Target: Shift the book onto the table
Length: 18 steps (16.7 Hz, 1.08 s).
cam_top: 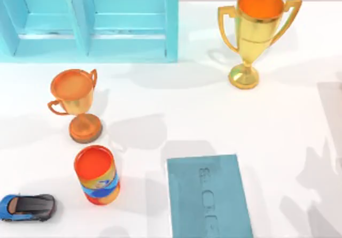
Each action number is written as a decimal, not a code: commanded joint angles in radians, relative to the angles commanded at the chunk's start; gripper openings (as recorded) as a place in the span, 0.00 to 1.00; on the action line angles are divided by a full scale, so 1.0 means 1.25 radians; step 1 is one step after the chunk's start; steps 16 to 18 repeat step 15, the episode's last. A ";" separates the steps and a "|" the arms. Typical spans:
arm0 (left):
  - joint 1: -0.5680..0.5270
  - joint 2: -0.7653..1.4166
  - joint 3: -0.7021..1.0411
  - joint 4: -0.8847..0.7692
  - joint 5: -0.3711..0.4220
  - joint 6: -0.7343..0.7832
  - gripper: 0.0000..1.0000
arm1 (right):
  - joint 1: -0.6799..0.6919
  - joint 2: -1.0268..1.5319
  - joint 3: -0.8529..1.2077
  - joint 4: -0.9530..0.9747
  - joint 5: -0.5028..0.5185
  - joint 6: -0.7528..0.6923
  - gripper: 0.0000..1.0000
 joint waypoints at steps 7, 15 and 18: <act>-0.103 -0.038 0.021 -0.463 -0.097 -0.388 1.00 | 0.000 0.000 0.000 0.000 0.000 0.000 1.00; -0.175 -0.071 0.045 -0.701 -0.142 -0.610 1.00 | 0.000 0.000 0.000 0.000 0.000 0.000 1.00; -0.175 -0.071 0.045 -0.701 -0.142 -0.610 1.00 | 0.000 0.000 0.000 0.000 0.000 0.000 1.00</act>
